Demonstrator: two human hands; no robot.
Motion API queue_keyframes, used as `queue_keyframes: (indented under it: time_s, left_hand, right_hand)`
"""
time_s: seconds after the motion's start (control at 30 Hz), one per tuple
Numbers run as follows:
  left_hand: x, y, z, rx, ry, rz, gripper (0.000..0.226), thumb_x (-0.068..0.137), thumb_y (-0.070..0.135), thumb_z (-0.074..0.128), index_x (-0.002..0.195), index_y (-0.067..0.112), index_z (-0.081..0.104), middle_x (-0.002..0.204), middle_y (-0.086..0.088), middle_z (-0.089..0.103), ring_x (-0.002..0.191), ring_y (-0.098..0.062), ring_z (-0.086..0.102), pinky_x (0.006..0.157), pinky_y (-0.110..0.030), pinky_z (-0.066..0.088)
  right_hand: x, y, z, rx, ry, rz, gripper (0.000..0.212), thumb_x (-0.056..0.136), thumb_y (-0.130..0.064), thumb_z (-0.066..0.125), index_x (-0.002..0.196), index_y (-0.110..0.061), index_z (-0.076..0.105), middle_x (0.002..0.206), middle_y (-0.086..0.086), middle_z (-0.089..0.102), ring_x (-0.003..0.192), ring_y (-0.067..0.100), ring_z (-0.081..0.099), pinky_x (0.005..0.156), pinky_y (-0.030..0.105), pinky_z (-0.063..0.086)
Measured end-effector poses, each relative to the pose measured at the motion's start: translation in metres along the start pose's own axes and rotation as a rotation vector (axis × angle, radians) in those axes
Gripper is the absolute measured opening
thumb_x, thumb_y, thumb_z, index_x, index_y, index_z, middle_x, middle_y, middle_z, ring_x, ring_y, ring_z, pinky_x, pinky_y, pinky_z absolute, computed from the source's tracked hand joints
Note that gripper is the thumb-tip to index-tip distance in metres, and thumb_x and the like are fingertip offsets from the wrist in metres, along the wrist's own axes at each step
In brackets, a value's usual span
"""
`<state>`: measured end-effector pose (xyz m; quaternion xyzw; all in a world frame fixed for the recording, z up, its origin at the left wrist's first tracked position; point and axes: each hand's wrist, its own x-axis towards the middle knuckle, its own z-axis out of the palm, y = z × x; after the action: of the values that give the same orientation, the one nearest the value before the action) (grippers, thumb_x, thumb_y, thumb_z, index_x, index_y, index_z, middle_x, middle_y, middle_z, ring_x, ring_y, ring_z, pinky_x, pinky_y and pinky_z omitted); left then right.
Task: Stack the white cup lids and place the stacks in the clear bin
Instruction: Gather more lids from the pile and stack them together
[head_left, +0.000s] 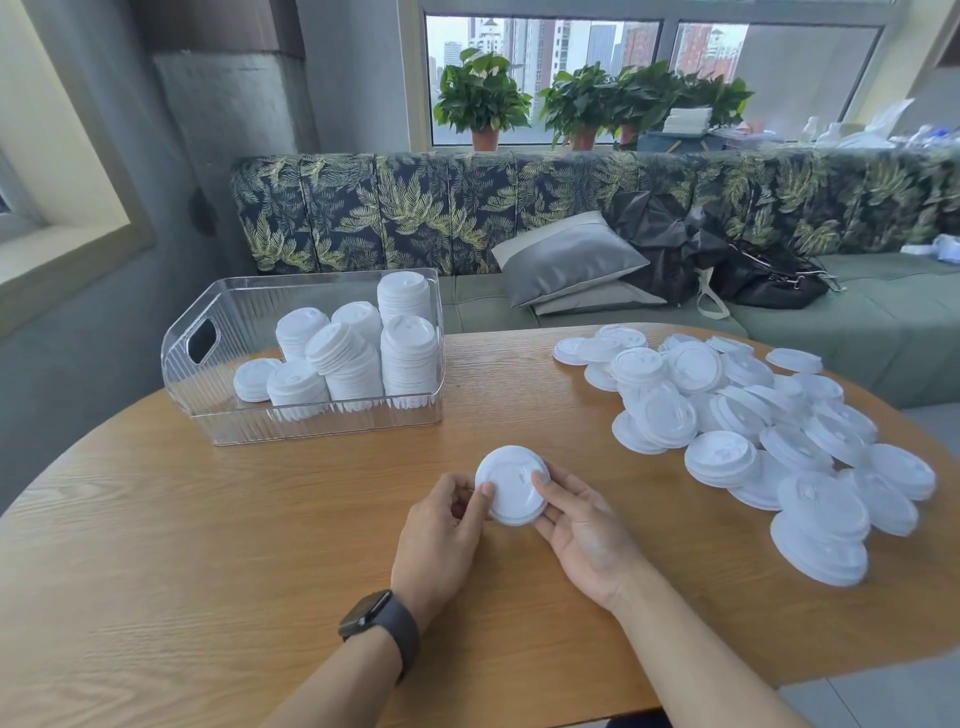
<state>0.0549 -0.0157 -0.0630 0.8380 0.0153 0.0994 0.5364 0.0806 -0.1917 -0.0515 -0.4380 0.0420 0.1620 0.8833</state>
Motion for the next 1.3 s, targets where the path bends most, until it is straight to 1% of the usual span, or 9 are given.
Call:
queue_keyframes:
  time_s: [0.17, 0.43, 0.53, 0.8, 0.87, 0.93, 1.03, 1.13, 1.3]
  left_hand:
    - [0.004, 0.002, 0.001, -0.103, -0.001, -0.05, 0.014, 0.102, 0.037, 0.063, 0.1, 0.024, 0.068, 0.077, 0.007, 0.076, 0.07, -0.008, 0.07, 0.074, -0.032, 0.057]
    - [0.019, 0.002, 0.022, -0.1, -0.005, -0.122, 0.022, 0.101, 0.05, 0.06, 0.102, 0.029, 0.067, 0.076, 0.007, 0.076, 0.074, -0.011, 0.071, 0.084, -0.045, 0.057]
    - [0.024, 0.011, 0.039, -0.115, -0.023, -0.12, 0.022, 0.101, 0.05, 0.06, 0.102, 0.028, 0.066, 0.074, 0.006, 0.076, 0.073, -0.013, 0.071, 0.081, -0.043, 0.057]
    - [0.04, 0.045, 0.089, -0.28, -0.19, -0.183, 0.023, 0.104, 0.036, 0.059, 0.114, 0.015, 0.061, 0.083, -0.006, 0.077, 0.067, -0.03, 0.075, 0.06, -0.039, 0.062]
    - [0.048, 0.048, 0.1, -0.308, -0.204, -0.194, 0.025, 0.104, 0.035, 0.06, 0.115, 0.013, 0.061, 0.087, -0.007, 0.076, 0.069, -0.032, 0.076, 0.061, -0.043, 0.063]
    - [0.055, 0.052, 0.111, -0.336, -0.206, -0.202, 0.024, 0.105, 0.033, 0.059, 0.114, 0.011, 0.062, 0.091, -0.009, 0.074, 0.068, -0.03, 0.075, 0.058, -0.042, 0.063]
    - [0.065, 0.055, 0.121, -0.382, -0.192, -0.214, 0.024, 0.105, 0.031, 0.06, 0.112, 0.007, 0.061, 0.09, -0.01, 0.074, 0.065, -0.027, 0.073, 0.054, -0.04, 0.062]
    - [0.077, 0.055, 0.128, -0.416, -0.157, -0.221, 0.026, 0.105, 0.031, 0.059, 0.114, 0.007, 0.06, 0.095, -0.013, 0.073, 0.066, -0.028, 0.072, 0.051, -0.038, 0.061]
    - [0.091, 0.055, 0.133, -0.468, -0.12, -0.208, 0.027, 0.105, 0.031, 0.059, 0.114, 0.006, 0.059, 0.095, -0.015, 0.071, 0.064, -0.025, 0.071, 0.047, -0.034, 0.058]
  right_hand:
    - [0.003, 0.003, 0.0, -0.001, 0.071, -0.056, 0.042, 0.095, -0.014, 0.069, 0.133, 0.002, 0.063, 0.128, 0.018, 0.071, 0.123, 0.028, 0.067, 0.105, 0.039, 0.053]
    - [0.007, -0.01, -0.022, -0.423, 0.593, -0.403, 0.01, 0.096, -0.014, 0.069, 0.104, -0.019, 0.071, 0.109, 0.005, 0.073, 0.095, 0.017, 0.074, 0.077, 0.025, 0.061]
    - [0.004, -0.025, -0.046, -0.678, 0.704, -0.495, 0.02, 0.093, -0.017, 0.066, 0.101, -0.036, 0.066, 0.111, -0.003, 0.069, 0.094, 0.016, 0.07, 0.088, 0.043, 0.06]
    - [0.003, -0.059, -0.088, -0.963, 0.812, -0.528, 0.046, 0.096, -0.013, 0.063, 0.141, -0.021, 0.053, 0.149, -0.014, 0.047, 0.077, 0.007, 0.063, 0.085, 0.034, 0.056]
    - [0.01, -0.061, -0.09, -1.012, 0.789, -0.526, 0.054, 0.096, -0.016, 0.065, 0.147, -0.021, 0.048, 0.156, -0.011, 0.043, 0.084, 0.011, 0.067, 0.09, 0.038, 0.056]
    - [0.018, -0.063, -0.091, -1.066, 0.772, -0.551, 0.061, 0.095, -0.02, 0.067, 0.151, -0.018, 0.044, 0.16, -0.007, 0.04, 0.115, 0.019, 0.066, 0.102, 0.041, 0.053]
    - [0.029, -0.068, -0.093, -1.148, 0.768, -0.551, 0.066, 0.095, -0.02, 0.068, 0.154, -0.015, 0.041, 0.164, -0.004, 0.035, 0.15, 0.015, 0.036, 0.119, 0.027, 0.034]
    - [0.036, -0.074, -0.095, -1.18, 0.779, -0.504, 0.071, 0.097, -0.02, 0.064, 0.16, -0.016, 0.031, 0.169, -0.005, 0.024, 0.154, 0.012, 0.024, 0.105, 0.011, 0.021]
    - [0.047, -0.075, -0.098, -1.161, 0.829, -0.464, 0.079, 0.096, -0.033, 0.067, 0.162, -0.022, 0.026, 0.167, -0.004, 0.027, 0.15, 0.015, 0.03, 0.111, 0.029, 0.033]
